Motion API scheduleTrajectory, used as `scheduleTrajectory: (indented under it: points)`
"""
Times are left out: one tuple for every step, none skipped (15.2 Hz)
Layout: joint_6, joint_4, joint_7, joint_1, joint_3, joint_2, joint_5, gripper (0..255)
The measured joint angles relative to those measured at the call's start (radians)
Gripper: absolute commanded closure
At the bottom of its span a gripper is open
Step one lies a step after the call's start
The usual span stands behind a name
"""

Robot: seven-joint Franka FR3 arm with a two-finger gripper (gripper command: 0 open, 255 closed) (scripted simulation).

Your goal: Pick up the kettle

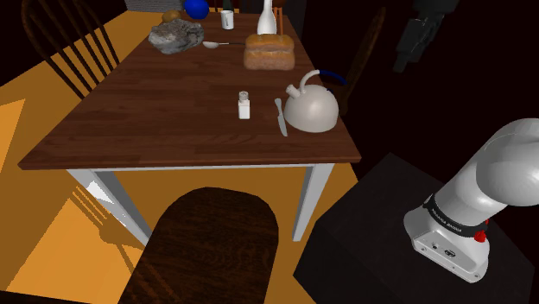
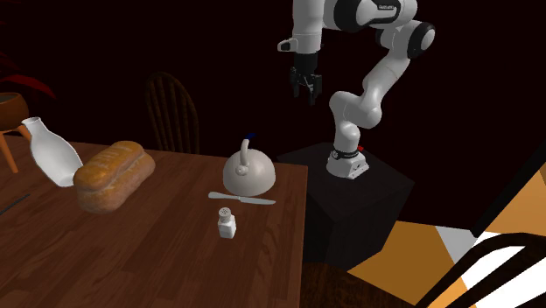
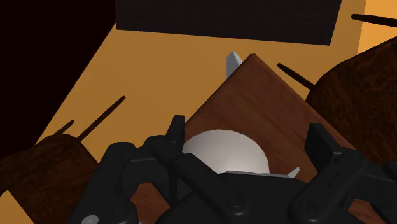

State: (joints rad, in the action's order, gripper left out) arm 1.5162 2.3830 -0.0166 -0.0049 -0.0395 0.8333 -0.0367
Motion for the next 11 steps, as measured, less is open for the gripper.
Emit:
scheduleTrajectory:
  points:
    - [0.000, 0.000, 0.000, 0.000, 0.000, 0.000, 0.000, 0]
    - [0.013, 0.000, -0.023, 0.004, 0.008, -0.012, 0.009, 0]
    - [0.032, -0.013, -0.059, 0.011, 0.021, -0.042, 0.024, 0]
    - [0.059, -0.018, -0.098, 0.021, 0.029, -0.072, 0.035, 0]
    - [0.083, -0.025, -0.141, 0.031, 0.041, -0.100, 0.049, 0]
    - [0.104, -0.035, -0.185, 0.042, 0.052, -0.126, 0.061, 0]
    - [0.134, -0.044, -0.228, 0.053, 0.061, -0.162, 0.073, 0]
    - [0.164, -0.053, -0.274, 0.062, 0.074, -0.196, 0.085, 0]
    - [0.189, -0.073, -0.316, 0.074, 0.081, -0.236, 0.094, 0]
    - [0.207, -0.094, -0.361, 0.084, 0.090, -0.270, 0.103, 0]
    - [0.229, -0.115, -0.404, 0.096, 0.097, -0.307, 0.111, 0]
